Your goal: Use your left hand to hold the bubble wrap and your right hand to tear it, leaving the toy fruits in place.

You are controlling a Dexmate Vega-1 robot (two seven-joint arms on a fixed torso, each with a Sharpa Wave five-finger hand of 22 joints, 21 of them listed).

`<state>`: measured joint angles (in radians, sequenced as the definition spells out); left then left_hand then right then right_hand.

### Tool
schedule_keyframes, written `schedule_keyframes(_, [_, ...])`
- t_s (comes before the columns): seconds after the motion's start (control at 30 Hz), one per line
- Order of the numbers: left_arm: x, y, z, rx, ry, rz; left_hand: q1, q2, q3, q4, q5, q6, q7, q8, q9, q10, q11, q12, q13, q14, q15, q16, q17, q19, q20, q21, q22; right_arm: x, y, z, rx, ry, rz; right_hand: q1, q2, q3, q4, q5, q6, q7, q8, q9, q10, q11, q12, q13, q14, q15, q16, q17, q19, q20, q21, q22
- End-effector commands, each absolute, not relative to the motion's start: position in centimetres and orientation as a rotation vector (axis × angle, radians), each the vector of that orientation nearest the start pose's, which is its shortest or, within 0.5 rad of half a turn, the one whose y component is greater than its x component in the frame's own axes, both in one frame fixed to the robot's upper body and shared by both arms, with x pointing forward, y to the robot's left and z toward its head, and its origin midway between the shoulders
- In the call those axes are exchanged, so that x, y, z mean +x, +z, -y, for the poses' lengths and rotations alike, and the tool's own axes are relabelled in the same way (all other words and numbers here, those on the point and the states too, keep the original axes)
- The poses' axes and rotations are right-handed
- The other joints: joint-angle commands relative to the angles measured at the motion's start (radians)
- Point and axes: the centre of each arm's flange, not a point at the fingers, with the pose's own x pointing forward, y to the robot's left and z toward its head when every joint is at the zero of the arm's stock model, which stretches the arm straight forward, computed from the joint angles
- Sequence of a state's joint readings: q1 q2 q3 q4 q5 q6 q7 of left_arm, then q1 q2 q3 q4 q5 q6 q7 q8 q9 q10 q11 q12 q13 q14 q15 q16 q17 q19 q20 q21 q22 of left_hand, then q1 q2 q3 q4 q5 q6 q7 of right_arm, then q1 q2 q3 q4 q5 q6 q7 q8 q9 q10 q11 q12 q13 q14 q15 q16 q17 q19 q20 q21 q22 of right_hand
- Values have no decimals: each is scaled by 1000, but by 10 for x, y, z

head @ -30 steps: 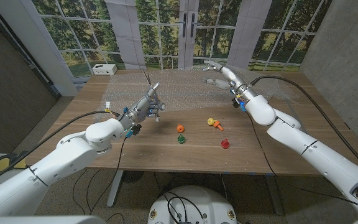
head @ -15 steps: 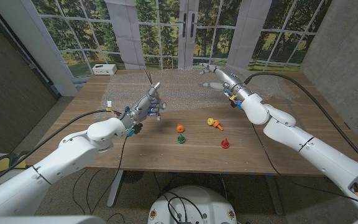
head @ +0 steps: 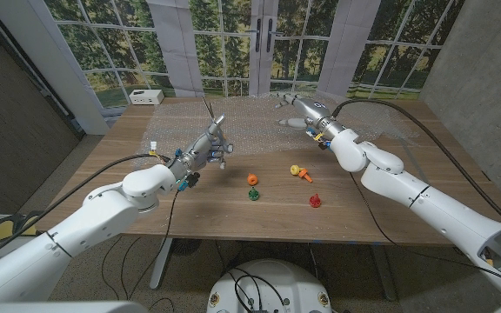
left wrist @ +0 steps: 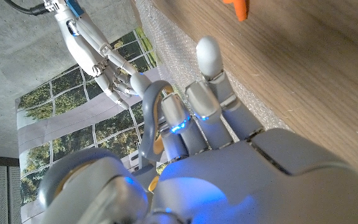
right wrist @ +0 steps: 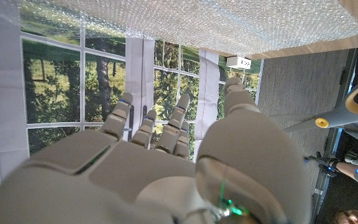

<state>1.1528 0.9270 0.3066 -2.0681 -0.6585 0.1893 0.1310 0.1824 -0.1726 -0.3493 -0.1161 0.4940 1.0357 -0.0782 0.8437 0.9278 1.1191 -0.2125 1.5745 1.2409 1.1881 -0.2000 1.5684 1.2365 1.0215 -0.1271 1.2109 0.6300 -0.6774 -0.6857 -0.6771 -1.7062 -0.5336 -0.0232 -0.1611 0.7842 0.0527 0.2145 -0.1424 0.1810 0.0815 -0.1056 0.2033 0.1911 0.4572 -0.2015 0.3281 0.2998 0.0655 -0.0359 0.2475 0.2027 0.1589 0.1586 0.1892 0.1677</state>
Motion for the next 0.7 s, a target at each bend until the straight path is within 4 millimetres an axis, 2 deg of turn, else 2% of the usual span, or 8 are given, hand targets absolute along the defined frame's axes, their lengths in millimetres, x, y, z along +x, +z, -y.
schedule_keyframes(0.03, [525, -38, -242, 313, -354, 356, 10, 4, -2, -4, 4, 9, -1, 365, 167, 8, 2, 3, 2, 12, -1, 1, 0, 2, -1, 10, 0, 599, 51, 137, -1407, 18, 913, -19, 3, 2, 10, -3, 1, -5, 1, 2, 15, -8, -3, 8, 2, -72, 0, 3, 10, -10, 1, 3])
schedule_keyframes(0.2, [526, -37, -241, 320, -355, 352, 10, 3, -2, -3, 3, 14, 0, 351, 142, 8, 3, 3, 2, 12, -1, 1, 0, 2, 0, 11, 0, 603, 50, 132, -1432, 28, 910, -12, 4, 4, 5, -2, 2, 4, 2, 2, 26, -9, -3, 11, 10, -70, 2, 2, 17, 2, 3, 3])
schedule_keyframes(0.27, [526, -37, -239, 321, -361, 349, 11, 3, -2, -3, 3, 6, -2, 363, 164, 8, 3, 3, 2, 12, -1, 1, 0, 2, -1, 11, -2, 604, 51, 128, -1442, 29, 918, -9, 6, 5, 4, -1, 2, 0, 3, 2, 32, -9, -2, 12, 10, -75, 1, 2, 15, -8, 2, 3])
schedule_keyframes(0.33, [527, -37, -238, 324, -363, 350, 11, 3, -2, -2, 3, 8, 0, 359, 158, 8, 3, 3, 2, 11, -1, 1, 0, 1, -1, 11, -2, 604, 51, 125, -1460, 25, 925, -6, 8, 5, 2, 2, 3, 4, 4, 1, 44, -8, -6, 17, 23, -87, 5, 1, 55, -60, 15, 4])
schedule_keyframes(0.4, [527, -36, -237, 329, -366, 348, 11, 3, -2, -2, 3, 7, -1, 360, 160, 8, 3, 3, 2, 11, -1, 1, 0, 2, -3, 10, -4, 605, 50, 122, -1471, 34, 926, -5, 8, 4, 2, 2, 2, 7, 4, 1, 57, -9, -5, 20, 40, -98, 11, 2, 75, -73, 20, 6])
schedule_keyframes(0.5, [527, -35, -237, 335, -366, 346, 10, 3, -3, -1, 3, 9, 1, 352, 146, 8, 3, 3, 2, 11, -1, 1, 0, 1, -1, 16, 4, 607, 48, 119, -1480, 40, 930, -3, 7, 4, 0, 2, 4, 11, 5, 1, 64, -6, -5, 22, 45, -98, 13, 1, 82, -71, 21, 7])
schedule_keyframes(0.67, [526, -35, -237, 336, -365, 346, 8, 4, -2, 1, 2, 3, 1, 371, 179, 8, 2, 3, 2, 11, -1, 1, 0, -1, -2, 17, 5, 611, 45, 116, -1490, 48, 917, -2, 10, 4, 0, 3, 4, 7, 5, 1, 70, -8, -6, 24, 43, -102, 11, 2, 74, -77, 16, 7])
schedule_keyframes(0.7, [526, -35, -237, 338, -364, 346, 8, 3, -3, 1, 2, 6, 2, 362, 164, 7, 2, 3, 2, 11, -1, 1, 0, 2, -3, 14, -2, 612, 44, 115, -1495, 49, 913, -2, 10, 4, 1, 3, 4, 8, 5, 1, 72, -8, -8, 25, 48, -106, 13, 2, 87, -88, 20, 8])
